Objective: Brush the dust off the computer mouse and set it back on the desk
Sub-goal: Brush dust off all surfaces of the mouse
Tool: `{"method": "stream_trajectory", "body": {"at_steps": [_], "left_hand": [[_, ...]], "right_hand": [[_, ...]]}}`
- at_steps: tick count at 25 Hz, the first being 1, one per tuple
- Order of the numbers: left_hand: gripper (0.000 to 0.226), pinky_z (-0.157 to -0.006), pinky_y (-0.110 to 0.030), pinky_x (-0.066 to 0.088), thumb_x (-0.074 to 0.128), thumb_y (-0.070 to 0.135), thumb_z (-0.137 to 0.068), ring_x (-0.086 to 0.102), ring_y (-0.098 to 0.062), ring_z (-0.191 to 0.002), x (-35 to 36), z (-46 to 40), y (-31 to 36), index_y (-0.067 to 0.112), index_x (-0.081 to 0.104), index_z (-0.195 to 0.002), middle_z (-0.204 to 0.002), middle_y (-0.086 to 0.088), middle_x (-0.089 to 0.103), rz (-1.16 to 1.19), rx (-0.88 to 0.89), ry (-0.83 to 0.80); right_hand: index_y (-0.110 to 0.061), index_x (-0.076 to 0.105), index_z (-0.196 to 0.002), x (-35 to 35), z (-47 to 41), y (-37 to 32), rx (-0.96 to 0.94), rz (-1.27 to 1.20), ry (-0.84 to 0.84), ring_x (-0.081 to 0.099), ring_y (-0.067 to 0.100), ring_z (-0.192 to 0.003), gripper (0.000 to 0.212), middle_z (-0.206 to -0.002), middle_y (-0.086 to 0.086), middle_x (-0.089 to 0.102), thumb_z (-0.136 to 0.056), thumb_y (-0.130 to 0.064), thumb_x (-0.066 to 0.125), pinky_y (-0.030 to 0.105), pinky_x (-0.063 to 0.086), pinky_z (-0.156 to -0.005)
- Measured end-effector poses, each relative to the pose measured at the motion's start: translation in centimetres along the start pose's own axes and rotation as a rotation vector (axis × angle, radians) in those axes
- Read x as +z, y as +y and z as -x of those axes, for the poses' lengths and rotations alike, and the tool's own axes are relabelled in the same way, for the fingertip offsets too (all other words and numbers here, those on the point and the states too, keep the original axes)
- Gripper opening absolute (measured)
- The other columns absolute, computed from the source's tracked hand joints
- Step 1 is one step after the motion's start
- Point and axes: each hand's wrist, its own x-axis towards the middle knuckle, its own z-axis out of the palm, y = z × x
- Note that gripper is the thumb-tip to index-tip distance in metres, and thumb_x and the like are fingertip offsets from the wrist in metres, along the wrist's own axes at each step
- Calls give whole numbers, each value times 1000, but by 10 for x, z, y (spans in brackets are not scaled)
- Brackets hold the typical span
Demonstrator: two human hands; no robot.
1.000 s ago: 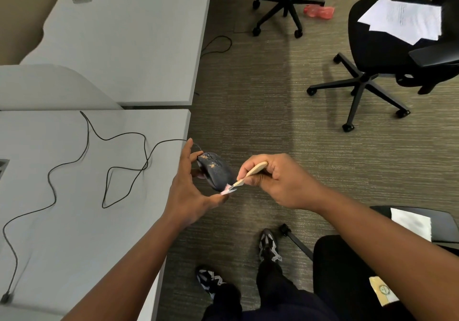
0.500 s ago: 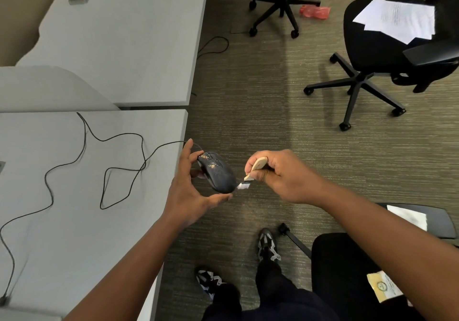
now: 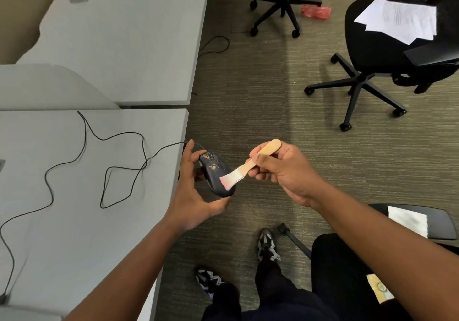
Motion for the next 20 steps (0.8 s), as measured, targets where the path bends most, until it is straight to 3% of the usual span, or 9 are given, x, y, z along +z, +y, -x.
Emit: {"method": "stream_trajectory", "body": {"at_steps": [3, 6, 8, 12, 18, 20], "left_hand": [[134, -113, -44, 50, 101, 11, -63, 48, 3, -137, 0, 2, -2, 14, 16, -165, -156, 47, 16, 9, 4, -1], [144, -115, -42, 49, 101, 13, -65, 52, -5, -136, -2, 2, -4, 31, 0, -167, -158, 25, 32, 21, -21, -45], [147, -117, -42, 47, 99, 18, -65, 51, -3, -138, -3, 3, -4, 37, -6, -166, -158, 19, 33, 36, -43, -78], [146, -117, -43, 48, 99, 20, -65, 50, -4, -138, -2, 4, -3, 41, -5, -165, -156, 23, 32, 56, -59, -76], [148, -116, -46, 48, 101, 15, -65, 51, -9, -140, -5, 2, -6, 46, -4, -164, -159, 19, 33, 54, -45, -80], [148, -116, -45, 49, 101, 14, -65, 53, -10, -139, -4, 1, -7, 44, -5, -164, -157, 21, 33, 53, -42, -78]], "right_hand": [[-6, 70, -101, -8, -4, 2, -39, 102, 70, 71, 17, -75, 8, -100, 26, 76, -99, -1, 64, 24, 58, -68], [-8, 71, -100, -14, -5, 0, -109, 196, 135, 72, 19, -79, 8, -97, 20, 78, -99, -3, 65, 25, 58, -70], [-6, 70, -102, -13, -3, -4, -122, 123, 100, 72, 19, -78, 7, -98, 20, 78, -99, -3, 64, 25, 59, -70], [-2, 68, -103, -4, 2, -1, -66, 80, -76, 72, 17, -74, 7, -97, 19, 78, -99, 0, 63, 24, 59, -67], [-12, 71, -97, -13, -6, 9, -144, 280, 20, 73, 16, -78, 9, -97, 16, 79, -98, -5, 66, 27, 58, -72], [-11, 71, -98, -15, -6, 8, -161, 231, 20, 74, 15, -76, 9, -93, 15, 79, -98, -3, 66, 27, 58, -72]]}}
